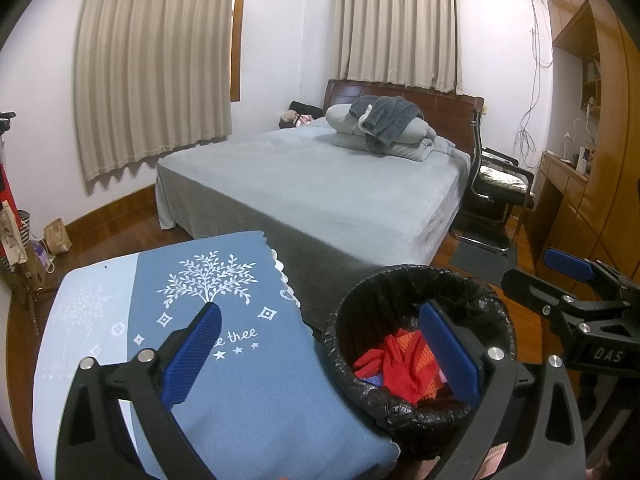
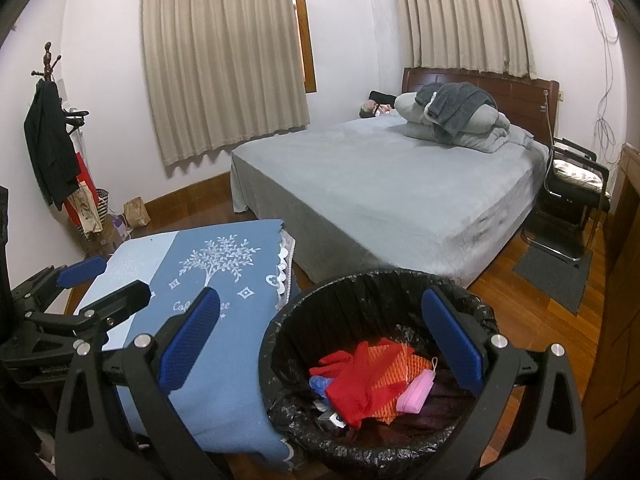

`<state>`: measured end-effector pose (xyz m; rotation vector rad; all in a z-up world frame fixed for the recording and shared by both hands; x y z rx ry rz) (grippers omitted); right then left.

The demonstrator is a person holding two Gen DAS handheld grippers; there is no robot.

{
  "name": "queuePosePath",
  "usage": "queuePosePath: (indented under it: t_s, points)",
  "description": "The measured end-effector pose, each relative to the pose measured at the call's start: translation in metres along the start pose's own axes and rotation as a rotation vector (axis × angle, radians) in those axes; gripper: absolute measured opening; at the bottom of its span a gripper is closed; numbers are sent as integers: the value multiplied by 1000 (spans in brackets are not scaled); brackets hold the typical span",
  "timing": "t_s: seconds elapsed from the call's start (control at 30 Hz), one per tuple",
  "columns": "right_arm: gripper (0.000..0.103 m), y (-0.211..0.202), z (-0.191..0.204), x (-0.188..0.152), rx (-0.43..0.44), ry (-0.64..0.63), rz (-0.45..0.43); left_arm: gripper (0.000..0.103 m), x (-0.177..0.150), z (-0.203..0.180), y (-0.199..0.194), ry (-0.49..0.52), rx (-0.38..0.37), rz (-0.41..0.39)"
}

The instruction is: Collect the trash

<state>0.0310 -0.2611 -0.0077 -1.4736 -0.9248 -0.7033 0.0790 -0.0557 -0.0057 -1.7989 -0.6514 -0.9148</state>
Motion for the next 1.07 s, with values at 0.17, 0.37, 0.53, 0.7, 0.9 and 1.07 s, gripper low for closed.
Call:
queuePosePath:
  t_s: [0.17,0.37,0.53,0.7,0.9,1.07]
  points:
    - [98,-1,2,-3,1,0,3,97,0,0,0,0,0,4]
    - [98,0,-1,-1,1,2,3,97,-3,1,-3,-5,-3,7]
    - [98,0,0,-3,3,3,4,97,-9,2,-9,-8,-4,8]
    - [98,1,-1,-2,2,3,7,97,-10,1,-6,-10,-2,10]
    - [98,-1,2,-10,0,3,6,97,-15,3,-9,-11,-1,15]
    - [98,0,1,-9,1,4,8,97,-16,2,-11,-11,0,16]
Point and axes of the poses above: each gripper's, at about its wrist camera, not at the fingertips, and y roughly the way its jaws point, z to its left, x to its top, the point moved 4 cm from there along y, roughly the way its jaws point, and after that the axes turned 13 degrees about -y, right-handed, at the moved point
